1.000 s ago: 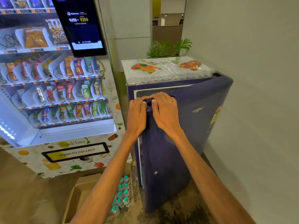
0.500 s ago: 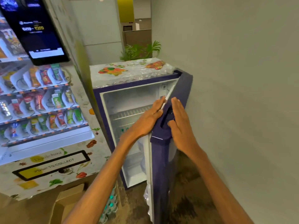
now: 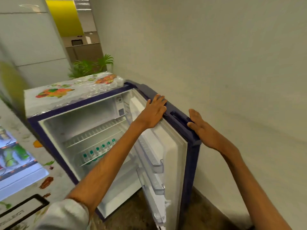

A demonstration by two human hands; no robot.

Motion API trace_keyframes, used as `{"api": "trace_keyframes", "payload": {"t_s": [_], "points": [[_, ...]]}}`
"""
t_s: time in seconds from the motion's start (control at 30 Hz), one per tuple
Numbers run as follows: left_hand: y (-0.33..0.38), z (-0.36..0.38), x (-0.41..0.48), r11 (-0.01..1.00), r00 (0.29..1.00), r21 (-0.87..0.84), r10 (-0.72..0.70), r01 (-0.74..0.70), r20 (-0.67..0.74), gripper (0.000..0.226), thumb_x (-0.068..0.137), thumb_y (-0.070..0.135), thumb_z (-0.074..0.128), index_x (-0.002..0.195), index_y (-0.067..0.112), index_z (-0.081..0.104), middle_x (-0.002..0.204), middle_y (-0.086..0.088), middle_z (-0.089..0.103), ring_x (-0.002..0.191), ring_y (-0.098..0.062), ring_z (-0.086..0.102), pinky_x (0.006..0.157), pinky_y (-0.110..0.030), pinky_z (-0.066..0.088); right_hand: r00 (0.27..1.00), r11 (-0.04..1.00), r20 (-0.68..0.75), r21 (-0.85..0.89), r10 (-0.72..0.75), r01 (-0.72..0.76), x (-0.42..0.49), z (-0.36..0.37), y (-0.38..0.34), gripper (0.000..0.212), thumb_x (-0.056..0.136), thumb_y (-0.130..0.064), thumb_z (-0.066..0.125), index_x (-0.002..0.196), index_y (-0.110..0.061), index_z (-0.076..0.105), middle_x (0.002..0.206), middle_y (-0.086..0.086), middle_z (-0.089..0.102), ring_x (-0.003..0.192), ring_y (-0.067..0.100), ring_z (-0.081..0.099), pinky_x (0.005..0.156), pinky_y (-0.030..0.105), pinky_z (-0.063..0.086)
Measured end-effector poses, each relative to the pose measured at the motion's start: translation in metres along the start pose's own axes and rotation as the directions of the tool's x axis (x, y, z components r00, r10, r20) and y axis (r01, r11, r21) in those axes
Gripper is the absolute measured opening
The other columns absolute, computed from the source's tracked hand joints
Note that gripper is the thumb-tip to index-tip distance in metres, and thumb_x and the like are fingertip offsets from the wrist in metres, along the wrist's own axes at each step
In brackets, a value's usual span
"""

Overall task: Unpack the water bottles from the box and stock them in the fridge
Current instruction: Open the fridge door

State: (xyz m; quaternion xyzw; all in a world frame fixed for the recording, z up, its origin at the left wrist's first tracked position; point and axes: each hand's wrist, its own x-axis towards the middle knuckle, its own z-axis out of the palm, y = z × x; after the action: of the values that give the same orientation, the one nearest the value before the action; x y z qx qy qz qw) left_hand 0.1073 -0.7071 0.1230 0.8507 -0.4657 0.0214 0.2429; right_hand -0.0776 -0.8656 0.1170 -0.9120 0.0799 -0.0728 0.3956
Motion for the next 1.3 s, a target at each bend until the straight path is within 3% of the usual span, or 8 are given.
{"api": "trace_keyframes", "payload": {"t_s": [0.23, 0.43, 0.57, 0.67, 0.77, 0.87, 1.0, 1.3], "points": [[-0.003, 0.019, 0.065, 0.981, 0.993, 0.155, 0.105, -0.112, 0.052, 0.052, 0.106, 0.031, 0.016, 0.155, 0.014, 0.011, 0.163, -0.002, 0.005, 0.150, -0.019, -0.009, 0.121, -0.045, -0.006, 0.956, 0.895, -0.106, -0.335, 0.275, -0.295, 0.020, -0.051, 0.023, 0.056, 0.106, -0.033, 0.019, 0.155, -0.013, 0.000, 0.162, 0.002, -0.005, 0.149, 0.017, 0.000, 0.120, 0.050, 0.002], [-0.016, 0.030, 0.114, 0.961, 0.978, 0.184, 0.197, -0.207, 0.073, 0.057, 0.105, 0.038, 0.014, 0.155, 0.012, 0.004, 0.163, -0.002, 0.004, 0.150, -0.017, -0.007, 0.121, -0.044, -0.007, 0.805, 0.735, -0.393, -0.354, 0.444, -0.579, 0.054, -0.061, 0.037, 0.068, 0.100, -0.055, 0.010, 0.155, -0.014, 0.011, 0.162, 0.006, 0.003, 0.150, 0.022, 0.002, 0.113, 0.063, 0.000], [-0.024, 0.036, 0.140, 0.947, 0.970, 0.210, 0.238, -0.242, 0.044, 0.064, 0.102, 0.045, 0.014, 0.155, 0.010, 0.005, 0.163, -0.005, 0.007, 0.150, -0.018, -0.002, 0.120, -0.037, -0.007, 0.776, 0.677, -0.509, -0.423, 0.373, -0.603, 0.087, -0.073, 0.056, 0.078, 0.096, -0.063, 0.008, 0.151, -0.011, 0.023, 0.160, 0.009, 0.020, 0.148, 0.023, 0.014, 0.115, 0.059, 0.003], [-0.023, 0.045, 0.155, 0.951, 0.973, 0.212, 0.230, -0.224, -0.005, 0.066, 0.102, 0.048, 0.018, 0.155, 0.007, 0.012, 0.161, -0.009, 0.014, 0.150, -0.021, 0.006, 0.120, -0.035, -0.002, 0.776, 0.678, -0.578, -0.468, 0.251, -0.567, 0.103, -0.085, 0.072, 0.070, 0.097, -0.059, 0.015, 0.133, -0.010, 0.051, 0.140, 0.011, 0.051, 0.132, 0.027, 0.043, 0.113, 0.050, 0.024], [-0.022, 0.053, 0.168, 0.958, 0.978, 0.209, 0.206, -0.197, -0.025, 0.073, 0.100, 0.055, 0.020, 0.154, 0.007, 0.014, 0.161, -0.009, 0.015, 0.150, -0.021, 0.007, 0.121, -0.035, 0.002, 0.738, 0.711, -0.661, -0.455, 0.134, -0.537, 0.112, -0.092, 0.080, 0.055, 0.101, -0.048, 0.026, 0.105, -0.010, 0.067, 0.105, 0.006, 0.067, 0.100, 0.027, 0.060, 0.088, 0.037, 0.043], [-0.022, 0.060, 0.182, 0.955, 0.984, 0.243, 0.176, -0.168, -0.009, 0.086, 0.093, 0.066, 0.019, 0.155, 0.009, 0.005, 0.163, -0.008, 0.003, 0.150, -0.022, -0.002, 0.121, -0.038, -0.002, 0.728, 0.698, -0.677, -0.468, 0.110, -0.541, 0.128, -0.095, 0.084, 0.053, 0.100, -0.035, 0.018, 0.089, -0.008, 0.063, 0.089, 0.007, 0.065, 0.093, 0.029, 0.059, 0.071, 0.035, 0.042], [-0.019, 0.069, 0.199, 0.950, 0.989, 0.285, 0.146, -0.131, -0.032, 0.085, 0.094, 0.066, 0.018, 0.155, 0.010, -0.001, 0.163, -0.009, -0.002, 0.150, -0.025, -0.006, 0.122, -0.041, -0.004, 0.655, 0.742, -0.735, -0.339, 0.176, -0.579, 0.151, -0.097, 0.090, 0.050, 0.099, -0.025, 0.018, 0.086, -0.003, 0.061, 0.091, 0.015, 0.067, 0.094, 0.035, 0.059, 0.083, 0.041, 0.046], [-0.022, 0.079, 0.225, 0.938, 0.990, 0.332, 0.126, -0.098, -0.066, 0.080, 0.098, 0.060, 0.018, 0.155, 0.008, -0.001, 0.162, -0.011, -0.002, 0.150, -0.026, -0.006, 0.118, -0.038, -0.011, 0.619, 0.750, -0.766, -0.306, 0.172, -0.587, 0.192, -0.110, 0.125, 0.036, 0.101, -0.017, 0.027, 0.095, -0.003, 0.059, 0.105, 0.015, 0.063, 0.103, 0.033, 0.055, 0.096, 0.041, 0.036]]}}
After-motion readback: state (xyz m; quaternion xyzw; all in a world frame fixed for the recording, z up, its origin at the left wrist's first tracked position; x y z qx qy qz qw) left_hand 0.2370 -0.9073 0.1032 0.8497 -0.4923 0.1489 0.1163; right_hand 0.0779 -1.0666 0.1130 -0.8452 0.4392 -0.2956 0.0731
